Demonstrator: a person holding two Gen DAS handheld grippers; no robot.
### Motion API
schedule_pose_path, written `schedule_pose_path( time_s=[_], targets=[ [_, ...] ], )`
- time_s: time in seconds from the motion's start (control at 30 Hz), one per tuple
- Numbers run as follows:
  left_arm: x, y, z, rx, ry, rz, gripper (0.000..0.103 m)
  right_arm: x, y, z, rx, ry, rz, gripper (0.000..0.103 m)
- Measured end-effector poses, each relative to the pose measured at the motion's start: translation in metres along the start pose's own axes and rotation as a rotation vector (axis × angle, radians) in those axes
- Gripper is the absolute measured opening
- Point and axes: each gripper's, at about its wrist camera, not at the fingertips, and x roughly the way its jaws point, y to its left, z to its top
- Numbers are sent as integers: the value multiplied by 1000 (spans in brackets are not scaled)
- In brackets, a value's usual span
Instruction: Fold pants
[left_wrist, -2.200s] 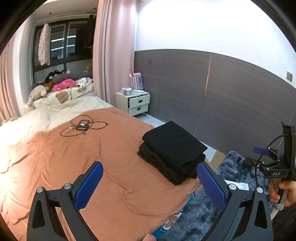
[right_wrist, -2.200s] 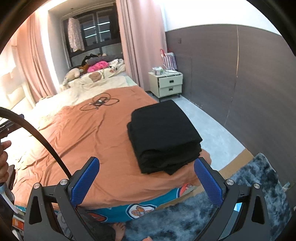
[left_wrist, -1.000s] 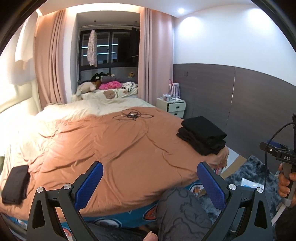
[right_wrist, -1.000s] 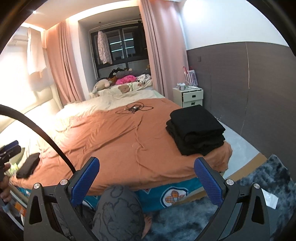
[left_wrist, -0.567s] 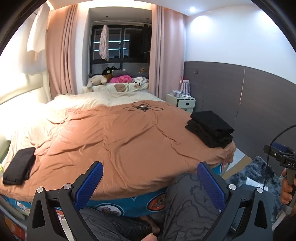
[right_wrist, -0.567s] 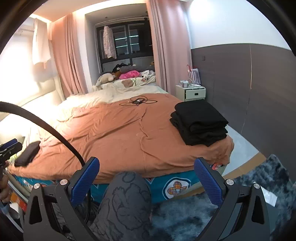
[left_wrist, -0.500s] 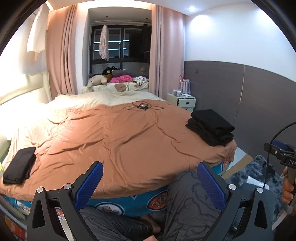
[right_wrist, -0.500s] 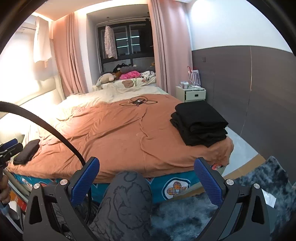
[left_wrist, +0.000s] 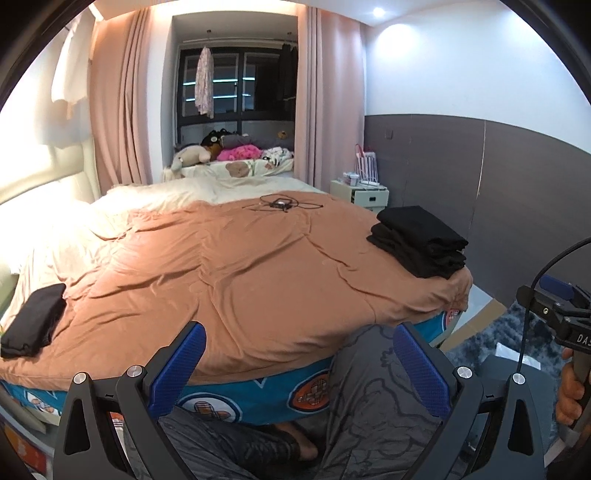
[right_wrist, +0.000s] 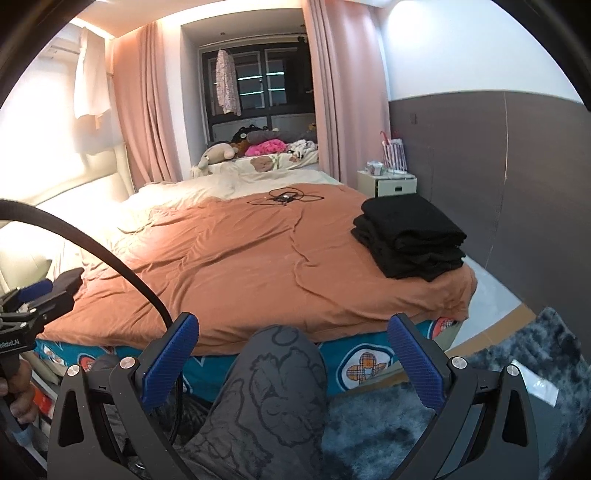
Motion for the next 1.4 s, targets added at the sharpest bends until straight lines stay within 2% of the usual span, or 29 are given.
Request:
schedule_pose_path(
  time_s=[0.13, 0.47, 1.4],
  targets=[
    [1, -4, -3, 1, 4, -20, 102, 0, 3, 1, -12, -17, -7, 103],
    [-1, 1, -7, -14, -11, 8, 103, 9, 2, -3, -10, -11, -24, 103],
    [-8, 8, -5, -27, -27, 29, 102, 10, -10, 1, -15, -19, -36, 103]
  ],
)
